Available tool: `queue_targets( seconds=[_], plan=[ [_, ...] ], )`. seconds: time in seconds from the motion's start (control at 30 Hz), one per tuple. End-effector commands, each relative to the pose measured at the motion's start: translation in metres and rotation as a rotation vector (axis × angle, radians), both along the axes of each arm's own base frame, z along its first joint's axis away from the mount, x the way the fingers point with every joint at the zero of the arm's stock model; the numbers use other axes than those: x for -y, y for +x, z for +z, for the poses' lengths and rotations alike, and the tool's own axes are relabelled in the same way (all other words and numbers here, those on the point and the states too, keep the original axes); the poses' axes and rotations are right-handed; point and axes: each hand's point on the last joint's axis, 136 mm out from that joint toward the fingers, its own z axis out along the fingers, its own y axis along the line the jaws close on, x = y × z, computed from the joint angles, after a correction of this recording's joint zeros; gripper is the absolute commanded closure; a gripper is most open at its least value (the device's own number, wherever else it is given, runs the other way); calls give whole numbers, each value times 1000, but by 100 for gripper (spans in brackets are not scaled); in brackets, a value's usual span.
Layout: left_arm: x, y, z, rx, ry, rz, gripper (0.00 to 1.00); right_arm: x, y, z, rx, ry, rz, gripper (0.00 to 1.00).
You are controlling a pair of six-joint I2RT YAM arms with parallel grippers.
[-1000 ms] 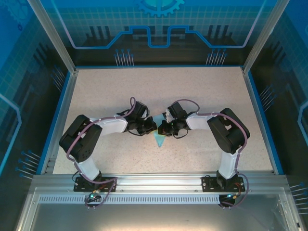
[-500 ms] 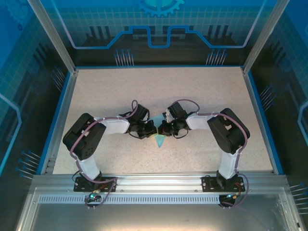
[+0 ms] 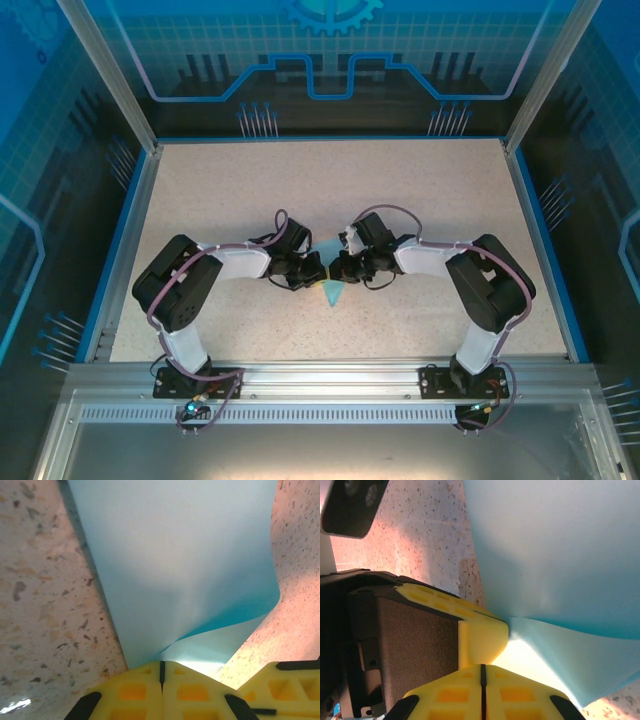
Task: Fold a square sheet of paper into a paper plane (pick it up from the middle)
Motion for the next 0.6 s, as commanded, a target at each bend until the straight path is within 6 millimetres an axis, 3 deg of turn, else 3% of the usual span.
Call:
queue_targets(
  seconds=[0.0,0.57],
  plan=[
    [-14,-22,-27,-87,84,10,97,-2,-32,-7,-50,-5,71,92],
    [-14,-22,-27,-84,89,16,97,8,-56,-26,-98,-45,109,92]
  ],
)
